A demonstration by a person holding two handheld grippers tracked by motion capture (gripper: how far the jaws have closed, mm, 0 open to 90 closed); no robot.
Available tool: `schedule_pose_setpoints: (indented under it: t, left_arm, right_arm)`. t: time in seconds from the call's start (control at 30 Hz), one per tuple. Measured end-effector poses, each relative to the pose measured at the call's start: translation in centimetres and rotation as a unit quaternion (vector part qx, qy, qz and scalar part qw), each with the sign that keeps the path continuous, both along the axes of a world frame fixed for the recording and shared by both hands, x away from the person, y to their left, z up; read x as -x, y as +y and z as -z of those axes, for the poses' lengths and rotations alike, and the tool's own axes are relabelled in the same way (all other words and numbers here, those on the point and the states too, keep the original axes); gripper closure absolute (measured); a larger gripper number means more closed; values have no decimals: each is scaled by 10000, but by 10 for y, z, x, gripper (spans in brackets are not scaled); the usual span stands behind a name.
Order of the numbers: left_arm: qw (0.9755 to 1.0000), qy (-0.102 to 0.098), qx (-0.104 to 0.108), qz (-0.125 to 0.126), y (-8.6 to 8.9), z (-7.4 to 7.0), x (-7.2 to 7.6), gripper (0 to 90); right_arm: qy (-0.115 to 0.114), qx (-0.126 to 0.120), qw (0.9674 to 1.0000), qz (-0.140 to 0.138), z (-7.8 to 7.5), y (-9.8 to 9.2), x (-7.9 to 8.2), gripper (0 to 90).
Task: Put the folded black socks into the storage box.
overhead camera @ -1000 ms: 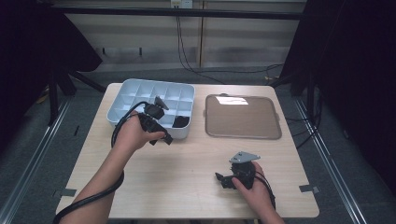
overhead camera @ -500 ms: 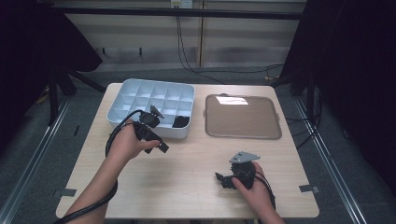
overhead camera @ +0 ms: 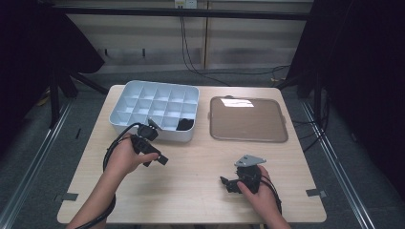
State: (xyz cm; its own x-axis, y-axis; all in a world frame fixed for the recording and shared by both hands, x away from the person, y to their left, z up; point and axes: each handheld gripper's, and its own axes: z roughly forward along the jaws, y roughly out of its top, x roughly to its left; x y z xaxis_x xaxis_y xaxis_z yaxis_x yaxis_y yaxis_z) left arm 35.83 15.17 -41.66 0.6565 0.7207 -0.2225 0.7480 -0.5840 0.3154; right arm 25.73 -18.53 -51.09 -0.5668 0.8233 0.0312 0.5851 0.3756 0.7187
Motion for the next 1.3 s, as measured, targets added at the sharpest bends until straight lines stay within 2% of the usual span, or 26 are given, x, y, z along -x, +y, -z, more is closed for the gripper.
schedule_pose_setpoints:
  t: [0.13, 0.27, 0.53, 0.73, 0.77, 0.87, 0.93, 0.97, 1.1, 1.3]
  left_arm:
    - [10000, -42, -1, -22, 5, 5, 3, 245]
    - [9998, -88, 102, -134, 10, 10, 6, 237]
    - [9992, -179, 273, -233, 21, 30, 18, 234]
    - [9988, -158, 366, -300, 29, 45, 25, 234]
    - [9990, -186, 337, -243, 30, 46, 26, 234]
    - [9982, -300, 472, -214, 33, 55, 30, 234]
    - [9982, -309, 478, -196, 35, 59, 31, 233]
    - [9978, -382, 521, -144, 36, 61, 32, 231]
    - [9968, -528, 598, -35, 38, 63, 34, 200]
    - [9938, -855, 668, 231, 39, 68, 41, 154]
  right_arm:
    - [-15, 2, 10000, -12, 0, 0, 0, 138]
    - [-14, 2, 10000, -10, 0, 0, 0, 138]
    - [-15, 4, 10000, -13, 0, 0, 0, 138]
    - [-2, 3, 10000, -1, 0, 0, 0, 138]
    - [-7, 5, 10000, -6, 0, 0, 0, 138]
    - [7, 9, 10000, 4, 0, 0, 0, 138]
    - [2, 9, 10000, 1, 0, 0, 0, 138]
    - [-13, 11, 10000, -11, 0, 0, 0, 138]
    - [4, 8, 10000, 1, 0, 0, 0, 138]
    - [8, 9, 10000, 5, 0, 0, 0, 138]
